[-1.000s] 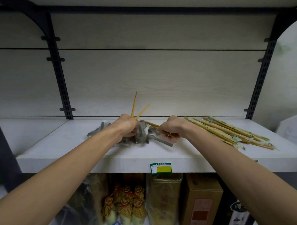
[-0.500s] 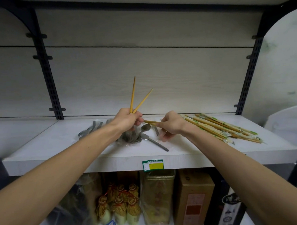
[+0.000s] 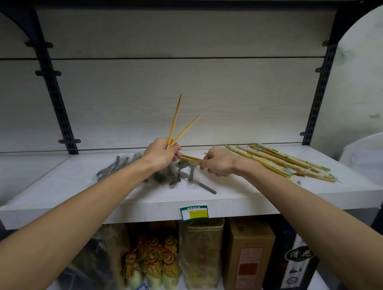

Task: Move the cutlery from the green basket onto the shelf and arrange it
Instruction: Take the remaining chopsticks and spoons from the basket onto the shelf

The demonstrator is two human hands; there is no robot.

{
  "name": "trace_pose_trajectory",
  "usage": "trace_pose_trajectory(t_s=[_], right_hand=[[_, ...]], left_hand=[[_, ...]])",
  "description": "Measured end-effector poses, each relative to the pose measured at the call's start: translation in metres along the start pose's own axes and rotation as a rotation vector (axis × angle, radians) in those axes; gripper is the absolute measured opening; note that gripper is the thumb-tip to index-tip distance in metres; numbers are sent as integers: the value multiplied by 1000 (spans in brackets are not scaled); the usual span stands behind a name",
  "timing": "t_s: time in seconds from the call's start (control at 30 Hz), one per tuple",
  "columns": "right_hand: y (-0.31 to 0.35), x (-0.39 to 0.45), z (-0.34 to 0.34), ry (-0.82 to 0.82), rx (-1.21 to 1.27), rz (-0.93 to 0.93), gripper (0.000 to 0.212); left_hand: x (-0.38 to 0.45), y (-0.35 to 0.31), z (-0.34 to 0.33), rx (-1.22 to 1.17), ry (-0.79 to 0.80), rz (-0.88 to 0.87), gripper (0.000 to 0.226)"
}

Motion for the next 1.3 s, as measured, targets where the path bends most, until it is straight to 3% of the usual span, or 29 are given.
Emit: trace_pose_trajectory(t_s=[0.17, 0.37, 0.53, 0.6, 0.73, 0.83, 0.93, 1.03, 1.13, 1.2, 1.3], right_hand=[[-18, -13, 30, -81, 142, -7, 24], [-51, -48, 80, -7, 359, -59, 25], [-84, -59, 115, 54, 485, -123, 26], [-96, -57, 127, 97, 510, -136, 20], [-119, -41, 149, 149, 512, -155, 12], [-138, -23, 167, 67, 652, -225, 29], [-157, -8, 174, -81, 840, -292, 25], [-172, 3, 163, -265, 686, -264, 30], [-185, 9, 147, -452, 203, -125, 37], [-190, 6, 138, -434, -79, -53, 51], [-200, 0, 124, -250, -222, -81, 74]], left_hand=[[9, -2, -5, 164, 17, -149, 23], [17, -24, -28, 286, 108, -523, 23], [16, -37, -59, 263, 318, -515, 26], [13, -40, -73, 323, 353, -540, 16], [8, -51, -94, 404, 362, -605, 21], [9, -57, -103, 392, 326, -563, 18], [4, -63, -114, 418, 254, -505, 18], [-1, -62, -132, 498, 163, -399, 20], [-11, -67, -149, 629, 65, -313, 20], [-21, -76, -161, 743, 10, -289, 18], [-34, -91, -178, 880, -51, -371, 12]])
Point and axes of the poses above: each hand's wrist, its own x-axis towards the middle knuckle, its own z-axis out of the back of the hand, y = z × x, the point moved 3 cm from there along x, towards the middle knuckle, and after that the axes turned 8 degrees about -y, right-handed, at the moved point
